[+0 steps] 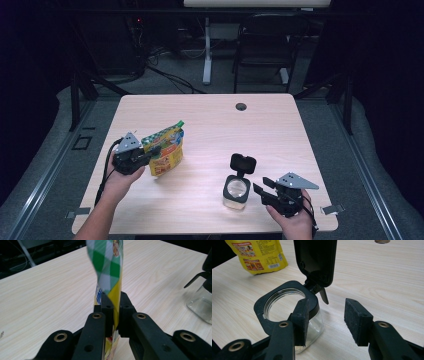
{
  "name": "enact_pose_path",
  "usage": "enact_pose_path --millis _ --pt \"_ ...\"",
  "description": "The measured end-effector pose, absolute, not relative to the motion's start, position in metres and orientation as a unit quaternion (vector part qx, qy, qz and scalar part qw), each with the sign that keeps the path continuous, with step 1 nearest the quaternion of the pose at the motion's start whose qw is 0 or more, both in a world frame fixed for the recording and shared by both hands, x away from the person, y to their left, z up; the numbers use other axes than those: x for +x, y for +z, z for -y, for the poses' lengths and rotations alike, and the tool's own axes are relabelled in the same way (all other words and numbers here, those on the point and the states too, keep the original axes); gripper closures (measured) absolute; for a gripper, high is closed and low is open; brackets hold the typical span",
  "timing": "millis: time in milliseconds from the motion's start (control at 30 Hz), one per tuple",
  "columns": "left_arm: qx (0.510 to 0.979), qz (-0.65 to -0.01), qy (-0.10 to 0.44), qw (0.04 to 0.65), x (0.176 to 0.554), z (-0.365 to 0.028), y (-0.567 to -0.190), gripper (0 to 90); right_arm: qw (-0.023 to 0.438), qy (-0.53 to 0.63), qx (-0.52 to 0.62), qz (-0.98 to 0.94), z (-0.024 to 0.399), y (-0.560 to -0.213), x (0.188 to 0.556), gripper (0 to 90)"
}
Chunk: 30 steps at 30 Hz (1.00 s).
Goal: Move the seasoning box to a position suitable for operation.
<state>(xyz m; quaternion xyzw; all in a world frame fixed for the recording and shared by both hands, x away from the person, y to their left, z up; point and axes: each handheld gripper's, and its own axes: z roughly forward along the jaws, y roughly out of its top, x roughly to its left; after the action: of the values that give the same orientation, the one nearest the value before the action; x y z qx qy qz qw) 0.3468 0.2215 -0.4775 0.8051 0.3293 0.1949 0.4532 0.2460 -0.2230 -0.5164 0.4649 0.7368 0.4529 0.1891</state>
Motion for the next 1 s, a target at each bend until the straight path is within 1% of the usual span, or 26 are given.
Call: enact_pose_path --millis 200,767,1000 --pt "0.808 -0.314 0.189 0.46 0.341 -0.213 -0.472 87.0 0.187 0.454 0.466 -0.736 0.223 -0.517 0.246 55.1" --pt "0.822 -0.254 0.14 0.49 0.318 -0.182 -0.462 88.6 0.187 0.457 0.467 -0.734 0.224 -0.517 0.247 55.1" --pt "0.83 -0.243 0.117 0.488 0.314 -0.183 -0.467 88.5 0.188 0.457 0.462 -0.737 0.224 -0.515 0.247 55.1"
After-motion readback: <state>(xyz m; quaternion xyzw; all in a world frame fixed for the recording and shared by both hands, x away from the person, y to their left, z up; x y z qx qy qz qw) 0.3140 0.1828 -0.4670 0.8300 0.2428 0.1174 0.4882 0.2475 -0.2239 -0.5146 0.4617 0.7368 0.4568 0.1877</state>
